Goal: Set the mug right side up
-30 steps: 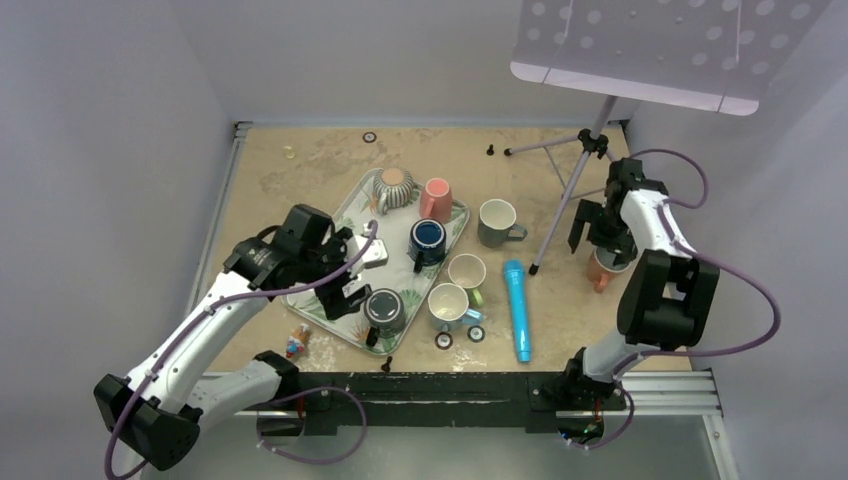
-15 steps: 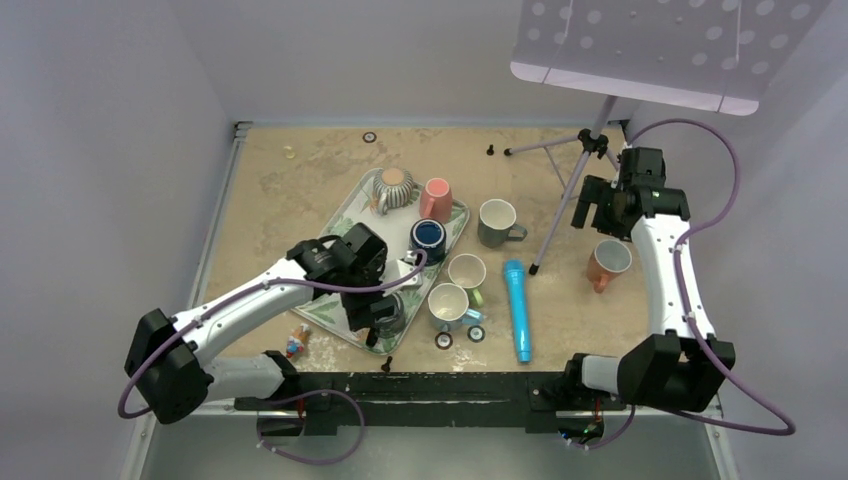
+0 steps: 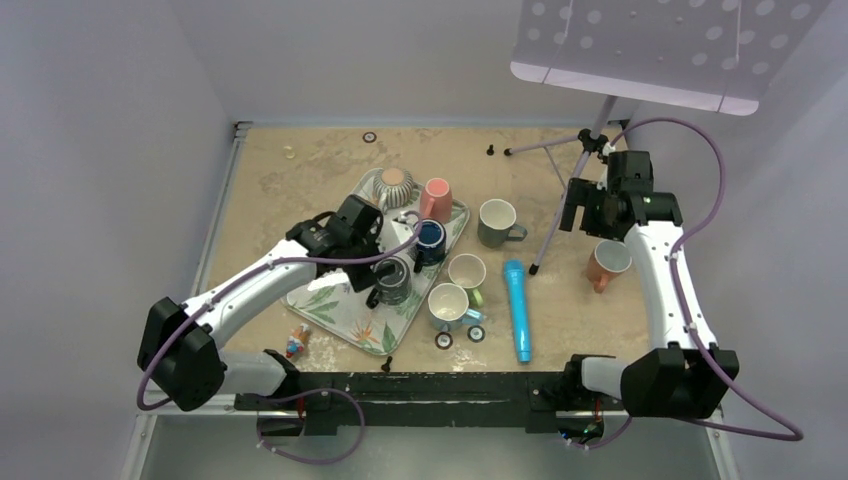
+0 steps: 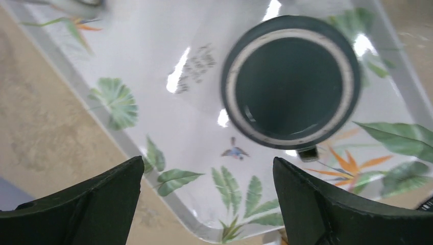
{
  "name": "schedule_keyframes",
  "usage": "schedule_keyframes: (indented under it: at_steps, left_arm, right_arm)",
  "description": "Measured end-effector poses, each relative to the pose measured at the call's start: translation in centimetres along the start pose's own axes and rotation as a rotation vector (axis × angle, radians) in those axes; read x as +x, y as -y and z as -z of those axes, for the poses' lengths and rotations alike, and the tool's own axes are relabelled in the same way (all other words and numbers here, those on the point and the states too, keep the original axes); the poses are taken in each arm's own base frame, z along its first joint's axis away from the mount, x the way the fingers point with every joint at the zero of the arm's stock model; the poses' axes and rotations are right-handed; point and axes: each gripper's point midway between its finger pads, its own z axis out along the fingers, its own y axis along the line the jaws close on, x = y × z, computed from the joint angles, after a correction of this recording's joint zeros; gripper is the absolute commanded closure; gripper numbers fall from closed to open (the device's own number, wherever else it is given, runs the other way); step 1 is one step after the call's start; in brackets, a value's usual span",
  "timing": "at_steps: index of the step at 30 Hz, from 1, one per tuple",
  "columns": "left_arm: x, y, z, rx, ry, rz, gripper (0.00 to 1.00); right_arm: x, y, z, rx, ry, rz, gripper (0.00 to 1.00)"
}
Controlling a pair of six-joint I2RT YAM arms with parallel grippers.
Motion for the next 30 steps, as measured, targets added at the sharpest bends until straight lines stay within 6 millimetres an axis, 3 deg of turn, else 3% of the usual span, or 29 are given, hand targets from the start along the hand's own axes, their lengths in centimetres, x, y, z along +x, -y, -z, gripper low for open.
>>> schedule_keyframes:
  at_steps: [2,5,12,18,26,28,30]
  left_arm:
    - [0.2,-2.3,0.3,-0.078,-0.003,0.017,0.0]
    - [0.4,-3.4,0.5,-0.108,-0.003,0.015,0.0]
    - [-0.2,1.0,1.9,0.09,0.112,-0.004,0.03]
    - [1.5,3.1,-1.1,0.192,0.015,0.03,0.15]
    - [1.7,3.4,-3.5,0.21,-0.022,0.075,0.53]
    - [1.8,3.4,-4.0,0.215,-0.029,0.082,0.7]
    - [2.0,3.6,-4.4,0.223,-0.042,0.088,0.94]
  right_arm:
    - [0.1,-0.4,0.4,-0.019,0.009,0.009,0.02]
    - [0.1,-0.9,1.1,-0.043,0.035,0.018,0.02]
    - [-0.2,-1.6,2.3,-0.078,0.079,0.028,0.02]
    - [-0.2,-1.8,2.8,-0.092,0.095,0.031,0.02]
    - [0.2,-2.7,3.6,-0.135,0.121,0.049,0.02]
    - [0.4,-3.3,3.9,-0.156,0.127,0.063,0.02]
    - [0.6,-3.8,4.1,-0.177,0.129,0.073,0.02]
